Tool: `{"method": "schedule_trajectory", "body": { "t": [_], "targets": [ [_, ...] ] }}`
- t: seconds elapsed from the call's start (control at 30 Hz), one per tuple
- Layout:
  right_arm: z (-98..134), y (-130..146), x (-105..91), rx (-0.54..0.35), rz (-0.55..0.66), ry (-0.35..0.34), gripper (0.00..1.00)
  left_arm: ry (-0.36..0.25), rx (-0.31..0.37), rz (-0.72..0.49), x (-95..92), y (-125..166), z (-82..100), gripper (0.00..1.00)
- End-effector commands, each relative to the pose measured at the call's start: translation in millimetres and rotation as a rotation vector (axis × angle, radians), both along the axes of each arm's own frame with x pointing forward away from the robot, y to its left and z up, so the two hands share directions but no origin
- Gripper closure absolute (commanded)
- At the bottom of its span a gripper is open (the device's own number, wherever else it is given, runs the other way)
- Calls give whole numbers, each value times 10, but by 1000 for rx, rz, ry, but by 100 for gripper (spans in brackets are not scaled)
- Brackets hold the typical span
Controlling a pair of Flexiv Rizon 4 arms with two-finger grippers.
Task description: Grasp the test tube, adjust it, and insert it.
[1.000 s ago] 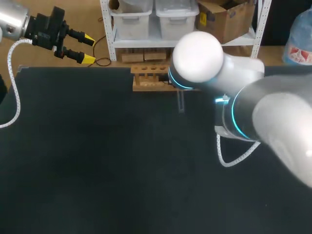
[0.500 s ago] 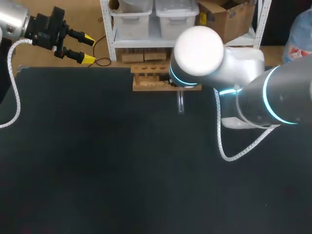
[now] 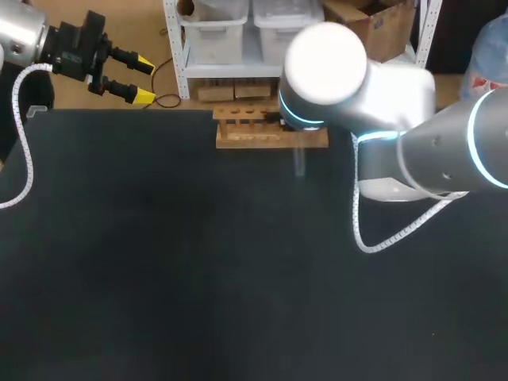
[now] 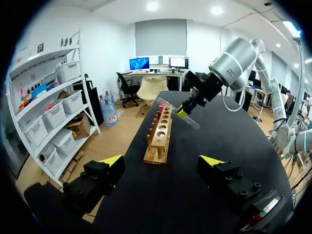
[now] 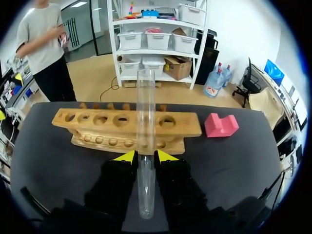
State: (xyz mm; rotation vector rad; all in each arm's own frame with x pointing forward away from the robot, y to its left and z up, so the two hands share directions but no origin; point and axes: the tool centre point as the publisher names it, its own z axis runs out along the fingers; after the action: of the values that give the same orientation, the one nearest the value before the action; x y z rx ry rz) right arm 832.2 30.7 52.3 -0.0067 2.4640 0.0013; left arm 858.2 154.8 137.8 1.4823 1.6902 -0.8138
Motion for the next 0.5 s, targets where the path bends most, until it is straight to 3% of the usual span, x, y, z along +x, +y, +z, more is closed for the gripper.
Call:
{"method": "schedule_trajectory", "body": {
  "t": [0.03,0.13,0.3,0.5],
  "targets": [
    [133,-90,-136,-3,-14,-40,100,-6,0,5,-27,-4,-5,0],
    [247,-144,-145,5,-29,-85,100,-6,0,5,-27,-4,-5,0],
    [511,-226,-179,52,-16,-243,100,-6,0,5,-27,-4,-5,0],
    [746,-299,-193,97,-16,-362,100,-6,0,5,-27,-4,-5,0]
  ]
}}
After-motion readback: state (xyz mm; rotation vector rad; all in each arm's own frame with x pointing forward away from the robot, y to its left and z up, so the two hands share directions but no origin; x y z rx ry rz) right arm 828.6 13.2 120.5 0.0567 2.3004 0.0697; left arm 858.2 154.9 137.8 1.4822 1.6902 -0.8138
